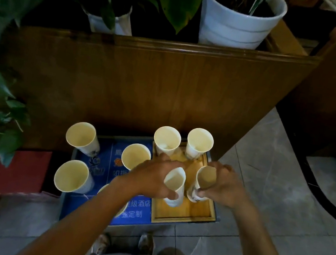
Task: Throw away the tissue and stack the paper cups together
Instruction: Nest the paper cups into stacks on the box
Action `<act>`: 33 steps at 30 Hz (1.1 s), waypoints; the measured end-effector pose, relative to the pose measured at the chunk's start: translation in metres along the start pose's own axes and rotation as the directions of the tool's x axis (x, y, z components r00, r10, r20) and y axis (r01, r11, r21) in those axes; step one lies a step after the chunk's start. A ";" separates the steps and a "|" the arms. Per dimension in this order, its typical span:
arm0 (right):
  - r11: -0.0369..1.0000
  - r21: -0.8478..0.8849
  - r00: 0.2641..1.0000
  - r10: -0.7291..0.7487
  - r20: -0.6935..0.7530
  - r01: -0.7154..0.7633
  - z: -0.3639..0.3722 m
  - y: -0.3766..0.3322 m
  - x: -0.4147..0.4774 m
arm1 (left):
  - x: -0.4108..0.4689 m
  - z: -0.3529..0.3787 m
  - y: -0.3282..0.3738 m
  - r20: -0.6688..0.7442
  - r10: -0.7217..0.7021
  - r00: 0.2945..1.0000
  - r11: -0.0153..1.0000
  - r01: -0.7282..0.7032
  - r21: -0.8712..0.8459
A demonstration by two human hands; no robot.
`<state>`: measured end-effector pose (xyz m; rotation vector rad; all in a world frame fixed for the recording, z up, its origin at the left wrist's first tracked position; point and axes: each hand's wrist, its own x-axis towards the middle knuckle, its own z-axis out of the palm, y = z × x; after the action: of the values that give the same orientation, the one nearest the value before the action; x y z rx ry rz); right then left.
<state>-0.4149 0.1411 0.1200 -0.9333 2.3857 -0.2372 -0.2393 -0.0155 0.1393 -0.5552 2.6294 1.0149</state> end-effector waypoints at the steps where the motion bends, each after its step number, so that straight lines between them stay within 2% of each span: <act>1: 1.000 0.011 1.000 -0.020 -0.002 0.021 -0.010 -0.006 -0.008 | -0.014 -0.011 -0.001 -0.017 0.023 1.000 0.998 -0.024 -0.061; 4: 0.995 0.012 0.995 -0.095 -0.032 0.095 -0.037 -0.028 -0.036 | -0.064 -0.045 -0.009 -0.088 0.036 0.995 0.974 -0.054 -0.220; 9: 0.965 0.096 0.969 -0.242 -0.047 0.246 -0.068 -0.086 -0.082 | -0.157 -0.102 -0.033 -0.260 0.000 0.966 0.949 -0.082 -0.305; 14: 0.907 0.071 0.909 -0.411 -0.068 0.416 -0.067 -0.146 -0.110 | -0.228 -0.137 -0.064 -0.386 -0.032 0.922 0.965 -0.072 -0.251; 19: 0.857 0.120 0.865 -0.495 -0.083 0.502 -0.039 -0.178 -0.115 | -0.256 -0.150 -0.094 -0.453 -0.068 0.889 0.980 -0.026 -0.198; 23: 0.863 0.078 0.866 -0.492 -0.095 0.499 -0.004 -0.189 -0.112 | -0.258 -0.145 -0.124 -0.422 -0.134 0.897 0.981 0.060 -0.185; 28: 0.899 0.055 0.897 -0.426 -0.114 0.434 0.029 -0.193 -0.110 | -0.237 -0.129 -0.152 -0.388 -0.158 0.908 0.987 0.141 -0.072; 33: 0.926 0.032 0.922 -0.371 -0.109 0.376 0.054 -0.194 -0.109 | -0.217 -0.118 -0.164 -0.341 -0.167 0.925 0.986 0.161 -0.045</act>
<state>-0.2088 0.0717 0.1918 -1.3787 2.2584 -0.5004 0.0134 -0.1527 0.2103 -1.0231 2.8086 0.9609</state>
